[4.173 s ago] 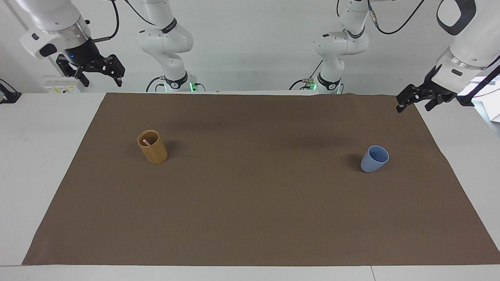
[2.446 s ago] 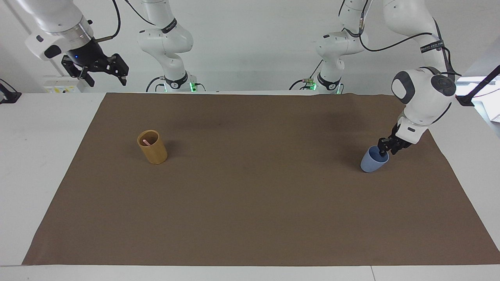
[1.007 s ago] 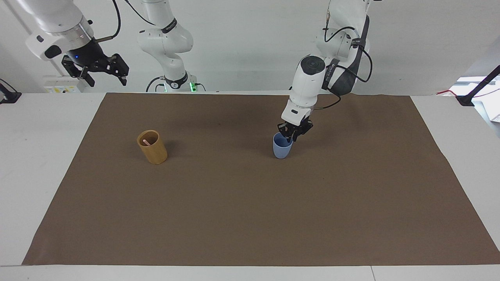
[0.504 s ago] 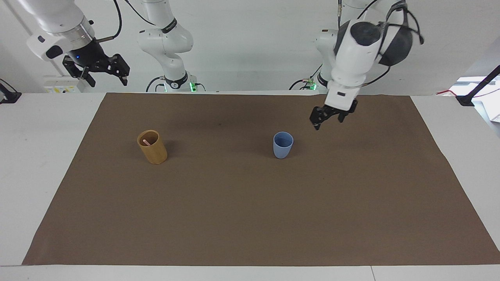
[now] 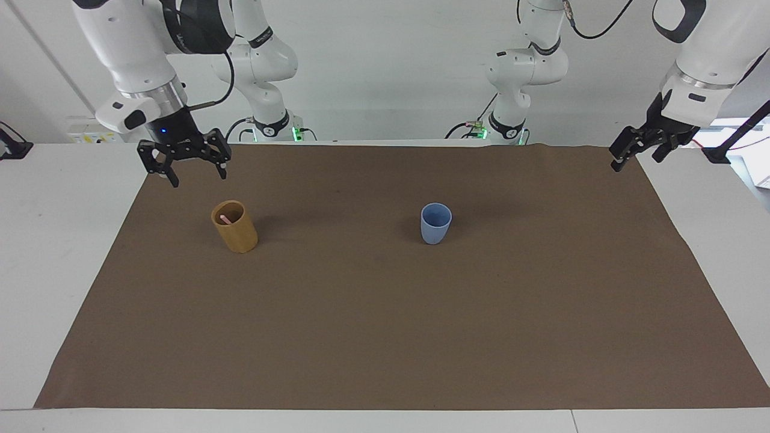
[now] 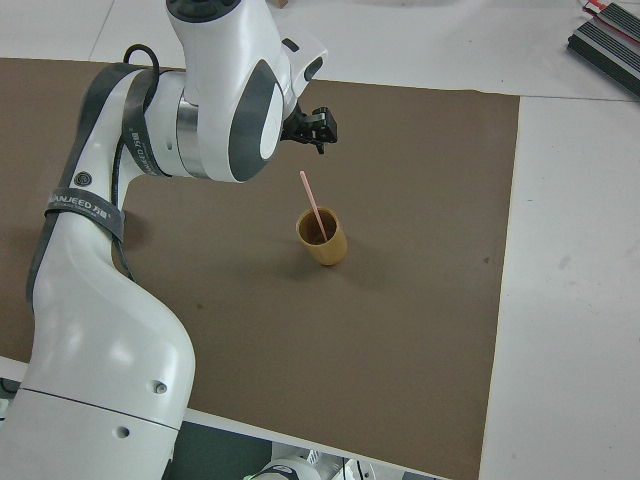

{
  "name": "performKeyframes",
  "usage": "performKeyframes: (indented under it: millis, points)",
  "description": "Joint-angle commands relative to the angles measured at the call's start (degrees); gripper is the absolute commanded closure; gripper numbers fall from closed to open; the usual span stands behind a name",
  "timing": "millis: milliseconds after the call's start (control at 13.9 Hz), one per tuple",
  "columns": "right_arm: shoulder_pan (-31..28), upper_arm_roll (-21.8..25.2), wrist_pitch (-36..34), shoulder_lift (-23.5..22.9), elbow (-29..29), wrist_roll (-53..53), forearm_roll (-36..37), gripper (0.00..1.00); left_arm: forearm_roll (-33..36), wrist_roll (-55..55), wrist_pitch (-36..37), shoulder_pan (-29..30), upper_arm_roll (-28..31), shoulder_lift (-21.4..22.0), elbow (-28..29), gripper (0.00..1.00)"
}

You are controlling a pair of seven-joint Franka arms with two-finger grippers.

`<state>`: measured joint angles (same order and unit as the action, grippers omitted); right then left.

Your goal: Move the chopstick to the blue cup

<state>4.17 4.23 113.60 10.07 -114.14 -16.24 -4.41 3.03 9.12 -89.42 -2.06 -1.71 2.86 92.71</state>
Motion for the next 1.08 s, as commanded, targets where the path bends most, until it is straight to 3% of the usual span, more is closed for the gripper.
performKeyframes:
  millis: [0,216,504,647,719,1007]
  points:
    - [-0.7,0.1,9.1,1.4,-8.2,-7.9,-2.2,0.00,0.8,0.1,1.4,-0.3,-0.7,0.0,0.2,0.00]
    - [-1.2,0.1,18.0,0.8,-14.8,-12.6,-2.4,0.00,0.8,0.1,1.3,-0.2,-0.6,0.0,0.2,0.00]
    - [-0.9,0.1,21.7,-0.6,-16.1,-12.9,-2.4,0.00,0.8,0.1,1.3,-0.3,-0.6,0.0,0.2,0.00]
    - [-0.9,0.1,23.1,-2.1,-16.1,-12.9,-6.9,0.00,0.8,0.1,1.3,-0.2,-0.6,0.0,0.2,0.00]
    - [-1.1,0.1,23.2,-2.9,-16.1,-13.0,-8.3,0.03,0.8,0.1,1.3,-0.2,-0.6,0.0,0.2,0.00]
    - [-1.3,0.2,22.3,-3.0,-15.9,-17.1,-8.3,0.31,0.8,0.1,1.3,-0.3,-0.6,0.0,0.2,0.00]
